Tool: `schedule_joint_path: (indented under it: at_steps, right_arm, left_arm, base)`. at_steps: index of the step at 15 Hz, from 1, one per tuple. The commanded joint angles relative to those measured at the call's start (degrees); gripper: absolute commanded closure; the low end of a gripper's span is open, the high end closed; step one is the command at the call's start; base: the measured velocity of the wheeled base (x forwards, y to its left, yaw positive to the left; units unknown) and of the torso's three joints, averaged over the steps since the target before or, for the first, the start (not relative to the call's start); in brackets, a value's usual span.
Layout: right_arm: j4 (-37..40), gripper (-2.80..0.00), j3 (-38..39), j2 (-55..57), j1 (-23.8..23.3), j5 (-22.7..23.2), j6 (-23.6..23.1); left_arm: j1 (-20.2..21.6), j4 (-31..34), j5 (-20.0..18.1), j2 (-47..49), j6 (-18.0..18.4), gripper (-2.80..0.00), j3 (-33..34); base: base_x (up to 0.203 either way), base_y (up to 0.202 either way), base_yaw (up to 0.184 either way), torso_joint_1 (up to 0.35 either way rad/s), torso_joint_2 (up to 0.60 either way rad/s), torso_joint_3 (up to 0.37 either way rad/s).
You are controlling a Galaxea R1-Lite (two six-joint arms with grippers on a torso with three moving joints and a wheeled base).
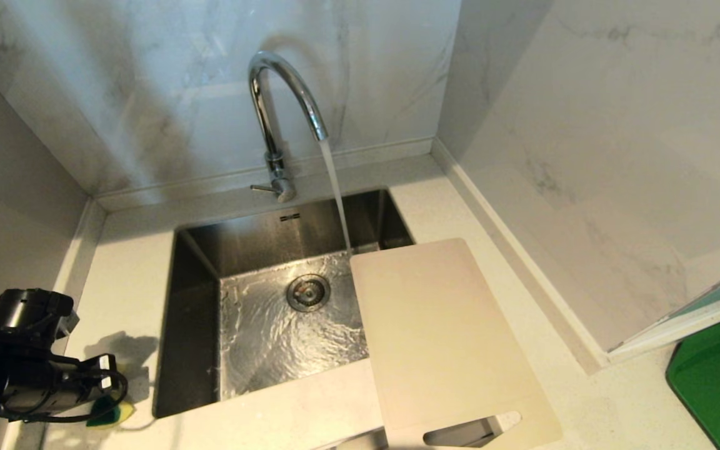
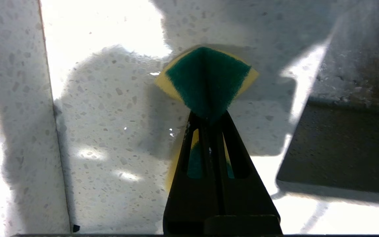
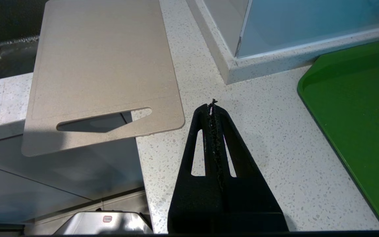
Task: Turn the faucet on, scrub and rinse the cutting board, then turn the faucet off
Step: Pick up the cleaning cloth
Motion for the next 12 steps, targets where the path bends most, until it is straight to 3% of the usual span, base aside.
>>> schedule_joint_path:
  at_steps: [1, 7, 12]
  right_arm:
    - [-0.01, 0.00, 0.08, -0.02, 0.01, 0.00, 0.00]
    - [-0.01, 0.00, 0.09, -0.02, 0.01, 0.00, 0.00]
    - [-0.01, 0.00, 0.09, -0.02, 0.01, 0.00, 0.00]
  left_arm:
    - [0.05, -0.13, 0.12, -2.69, -0.02, 0.00, -0.02]
    - [-0.36, 0.14, 0.16, -9.58, 0.91, 0.00, -0.02]
    - [-0.65, 0.51, 0.53, -17.36, 6.68, 0.00, 0.41]
  base:
    - [0.000, 0.000, 0.000, 0.000, 0.00, 0.000]
    - [0.000, 0.000, 0.000, 0.000, 0.00, 0.000]
    - [0.000, 0.000, 0.000, 0.000, 0.00, 0.000]
